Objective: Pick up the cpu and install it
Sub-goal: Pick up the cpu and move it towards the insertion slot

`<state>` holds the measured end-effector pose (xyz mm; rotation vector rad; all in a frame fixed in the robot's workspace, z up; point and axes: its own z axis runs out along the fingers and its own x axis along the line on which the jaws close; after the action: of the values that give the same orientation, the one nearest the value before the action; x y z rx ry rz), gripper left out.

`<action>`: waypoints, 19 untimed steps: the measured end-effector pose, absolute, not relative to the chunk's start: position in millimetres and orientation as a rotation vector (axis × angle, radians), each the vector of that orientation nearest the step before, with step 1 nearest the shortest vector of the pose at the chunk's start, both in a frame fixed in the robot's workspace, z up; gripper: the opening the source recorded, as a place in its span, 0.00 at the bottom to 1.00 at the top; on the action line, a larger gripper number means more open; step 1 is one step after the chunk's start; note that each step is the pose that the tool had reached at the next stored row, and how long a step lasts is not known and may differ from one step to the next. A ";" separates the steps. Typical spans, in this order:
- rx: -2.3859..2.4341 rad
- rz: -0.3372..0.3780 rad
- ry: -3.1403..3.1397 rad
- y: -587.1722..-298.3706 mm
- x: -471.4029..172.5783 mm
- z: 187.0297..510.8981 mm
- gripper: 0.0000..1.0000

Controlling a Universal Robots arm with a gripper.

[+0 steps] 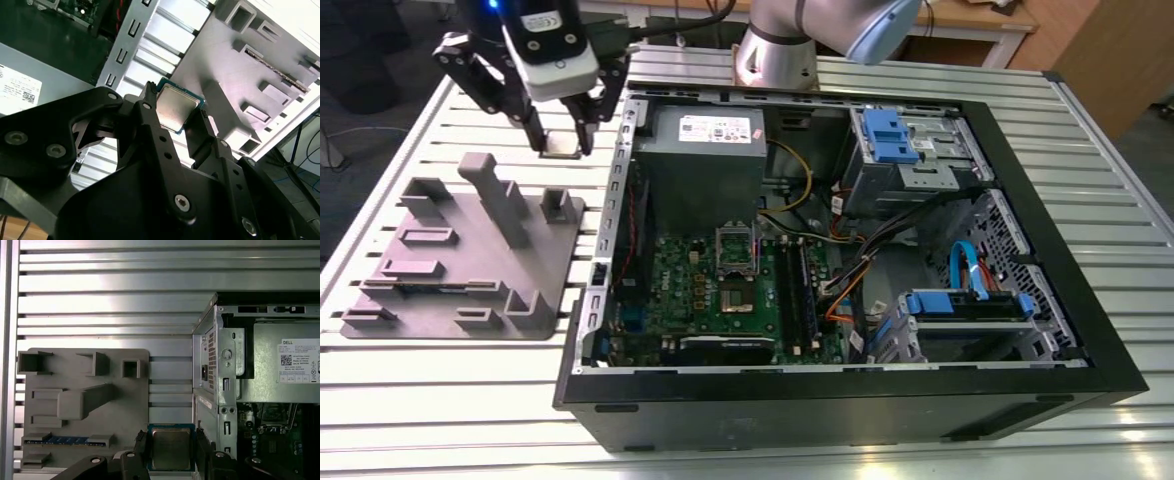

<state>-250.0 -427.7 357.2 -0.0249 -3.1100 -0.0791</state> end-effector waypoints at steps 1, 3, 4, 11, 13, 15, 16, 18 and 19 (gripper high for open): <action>-0.025 -0.079 -3.110 -427.7 -248.0 357.2 0.47; -0.025 -0.079 -3.109 -427.7 -243.8 357.3 0.47; -0.025 -0.079 -3.108 -427.7 -241.8 357.2 0.47; -0.025 -0.079 -3.106 -427.7 -227.4 357.3 0.47; -0.025 -0.079 -3.106 -427.7 -223.5 357.2 0.47; -0.025 -0.079 -3.105 -427.7 -219.6 357.2 0.47; -0.025 -0.079 -3.105 -427.7 -217.8 357.3 0.47; -0.025 -0.079 -3.104 -427.7 -214.7 357.2 0.47; -0.025 -0.079 -3.104 -427.7 -213.2 357.2 0.47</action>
<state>-213.2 -427.7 357.2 -0.0251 -3.1043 -0.0788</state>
